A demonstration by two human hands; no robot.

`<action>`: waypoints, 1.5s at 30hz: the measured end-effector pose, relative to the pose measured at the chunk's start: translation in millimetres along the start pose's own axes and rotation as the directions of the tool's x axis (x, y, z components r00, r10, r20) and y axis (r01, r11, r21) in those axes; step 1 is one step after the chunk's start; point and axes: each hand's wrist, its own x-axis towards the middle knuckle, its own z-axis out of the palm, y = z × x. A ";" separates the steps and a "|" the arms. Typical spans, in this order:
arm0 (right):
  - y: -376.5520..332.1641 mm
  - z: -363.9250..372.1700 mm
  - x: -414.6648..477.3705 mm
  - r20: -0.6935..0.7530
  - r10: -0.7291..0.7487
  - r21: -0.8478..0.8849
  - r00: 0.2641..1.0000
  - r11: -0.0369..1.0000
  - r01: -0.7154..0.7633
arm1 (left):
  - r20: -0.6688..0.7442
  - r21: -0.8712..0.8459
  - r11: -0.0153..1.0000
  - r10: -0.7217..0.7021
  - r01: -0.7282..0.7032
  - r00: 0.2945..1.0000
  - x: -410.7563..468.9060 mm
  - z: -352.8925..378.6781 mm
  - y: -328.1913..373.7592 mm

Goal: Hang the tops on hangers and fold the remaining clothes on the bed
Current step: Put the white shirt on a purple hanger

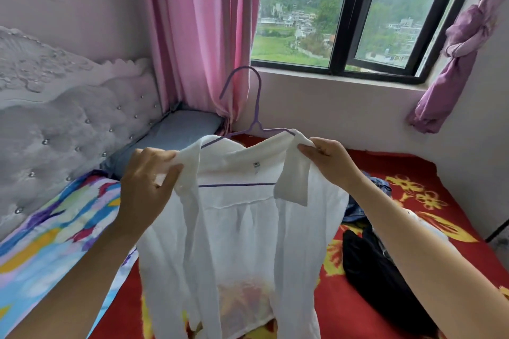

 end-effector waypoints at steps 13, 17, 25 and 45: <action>15.3 2.8 -3.5 -0.134 -0.085 -0.004 0.987 0.996 0.085 | 0.507 -0.130 0.769 -0.491 0.626 0.709 64.9 -23.6 30.1; 25.0 10.5 -7.2 -0.113 -0.172 -0.106 0.978 0.981 0.161 | 0.836 0.038 0.689 -0.418 0.723 0.355 82.0 2.6 32.9; 26.5 5.9 -17.0 -0.134 -0.330 -0.241 0.934 0.926 0.292 | 0.839 0.136 0.874 -0.353 0.467 0.415 66.4 26.3 44.9; 39.9 1.4 -19.1 -0.013 -0.136 -0.004 0.991 0.991 0.136 | 0.990 -0.091 -0.026 -0.110 0.996 0.087 45.8 4.1 8.1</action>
